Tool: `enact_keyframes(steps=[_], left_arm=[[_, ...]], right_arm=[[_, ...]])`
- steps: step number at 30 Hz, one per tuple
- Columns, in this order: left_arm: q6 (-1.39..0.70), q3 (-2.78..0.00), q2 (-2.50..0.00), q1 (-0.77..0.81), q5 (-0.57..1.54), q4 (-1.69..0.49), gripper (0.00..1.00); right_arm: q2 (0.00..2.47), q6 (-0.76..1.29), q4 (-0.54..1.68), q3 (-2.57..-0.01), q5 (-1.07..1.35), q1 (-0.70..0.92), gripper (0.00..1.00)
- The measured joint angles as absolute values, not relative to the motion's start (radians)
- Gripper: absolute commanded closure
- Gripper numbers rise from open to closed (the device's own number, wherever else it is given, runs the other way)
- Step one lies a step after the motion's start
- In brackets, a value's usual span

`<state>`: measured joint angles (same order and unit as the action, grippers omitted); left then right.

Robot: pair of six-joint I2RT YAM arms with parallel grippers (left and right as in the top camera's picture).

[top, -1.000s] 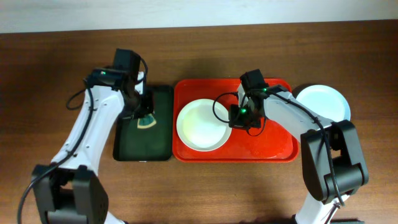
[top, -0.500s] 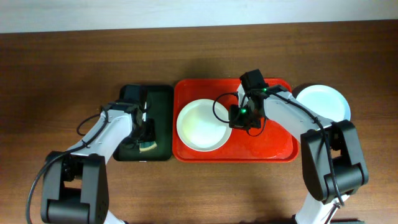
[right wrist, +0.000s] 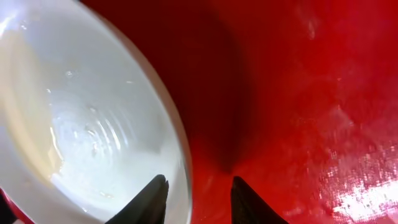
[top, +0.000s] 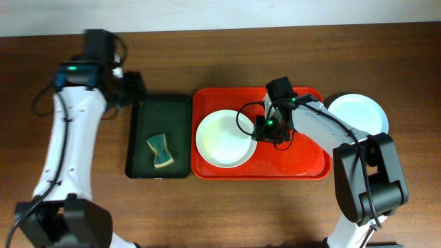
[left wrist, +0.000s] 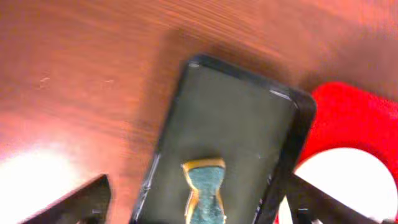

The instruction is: Clean dirty plates on tray and stack at the side

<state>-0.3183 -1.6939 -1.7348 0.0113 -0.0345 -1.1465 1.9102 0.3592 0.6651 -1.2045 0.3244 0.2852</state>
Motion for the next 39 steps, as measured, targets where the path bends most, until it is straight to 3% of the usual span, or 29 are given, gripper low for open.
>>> enact_keyframes(steps=[1,5,7,25,34,39], left_arm=[[-0.324,-1.702,-1.727,-0.026,-0.035,-1.161,0.01],[-0.334,-1.703,-1.724,-0.088,-0.038,-1.207,0.01],[-0.334,-1.703,-1.724,-0.097,-0.038,-1.208,0.01],[-0.334,-1.703,-1.724,-0.098,-0.038,-1.208,0.01],[-0.334,-1.703,-1.724,-0.097,-0.038,-1.209,0.01],[-0.334,-1.703,-1.724,-0.097,-0.038,-1.209,0.01]], right_arm=[[1.91,0.359,0.649,-1.199,0.322,0.285,0.66],[1.91,0.361,0.627,-1.177,0.315,0.285,0.91],[1.91,0.359,0.625,-1.176,0.316,0.287,0.95],[1.911,0.359,0.67,-1.196,0.314,0.286,0.96],[1.912,0.36,1.013,-1.531,0.271,0.264,0.96],[1.912,0.367,1.099,-1.7,0.242,0.273,0.96]])
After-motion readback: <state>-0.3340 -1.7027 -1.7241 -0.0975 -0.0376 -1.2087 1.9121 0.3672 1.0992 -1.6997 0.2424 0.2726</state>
